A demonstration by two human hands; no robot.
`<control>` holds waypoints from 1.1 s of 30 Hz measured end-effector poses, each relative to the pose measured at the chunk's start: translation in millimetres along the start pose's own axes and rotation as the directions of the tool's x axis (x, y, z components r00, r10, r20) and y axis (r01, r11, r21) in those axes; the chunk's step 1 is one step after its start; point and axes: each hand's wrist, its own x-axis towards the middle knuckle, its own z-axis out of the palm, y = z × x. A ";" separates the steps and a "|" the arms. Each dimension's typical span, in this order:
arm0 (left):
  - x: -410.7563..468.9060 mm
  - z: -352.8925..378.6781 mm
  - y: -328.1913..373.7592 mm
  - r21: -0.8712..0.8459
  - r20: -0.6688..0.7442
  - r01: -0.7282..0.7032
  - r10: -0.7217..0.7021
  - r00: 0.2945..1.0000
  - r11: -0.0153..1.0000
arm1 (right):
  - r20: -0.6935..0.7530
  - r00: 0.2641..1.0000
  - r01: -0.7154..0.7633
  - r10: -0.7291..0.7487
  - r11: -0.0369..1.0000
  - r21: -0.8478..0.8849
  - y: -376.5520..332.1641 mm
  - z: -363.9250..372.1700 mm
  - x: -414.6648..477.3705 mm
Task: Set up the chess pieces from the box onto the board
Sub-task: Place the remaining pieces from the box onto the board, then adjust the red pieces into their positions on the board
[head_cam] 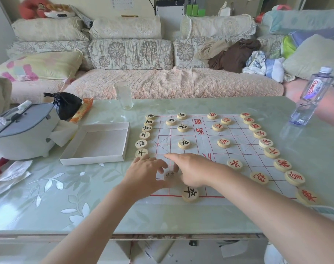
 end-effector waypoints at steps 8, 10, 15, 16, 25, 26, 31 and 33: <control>-5.4 -3.2 -3.0 0.024 -0.029 -0.030 0.030 0.999 0.999 | -0.030 0.997 0.075 -0.074 0.996 0.050 -4.3 5.2 -1.1; -5.9 -2.6 -1.2 0.030 -0.019 -0.037 0.038 0.999 0.999 | -0.038 0.996 0.083 -0.082 0.995 0.051 -5.1 6.3 -0.1; -4.1 -2.9 -7.6 0.004 0.013 -0.040 0.040 0.999 0.999 | -0.042 0.997 0.067 -0.067 0.998 -0.020 -4.1 8.8 -2.0; -4.2 -2.4 -8.3 0.002 0.020 -0.044 0.044 0.999 0.999 | -0.050 0.996 0.068 -0.068 0.998 -0.004 -4.6 9.8 -1.5; -4.3 -1.4 -3.2 0.025 -0.032 -0.031 0.032 0.999 0.999 | -0.065 0.997 0.044 -0.042 0.999 0.030 -3.2 9.9 -0.6; -4.1 -1.4 -3.0 0.024 -0.030 -0.031 0.031 0.999 0.999 | -0.066 0.997 0.043 -0.041 0.998 0.034 -3.5 9.7 -1.1; -2.2 -2.0 -3.5 0.022 -0.011 -0.015 0.016 1.000 1.000 | -0.104 0.993 0.054 -0.050 0.998 0.036 -5.4 11.4 -0.7; -1.0 -3.5 -3.6 0.031 0.004 -0.021 0.021 1.000 0.999 | -0.101 0.993 0.056 -0.052 0.998 0.037 -6.1 11.1 -1.7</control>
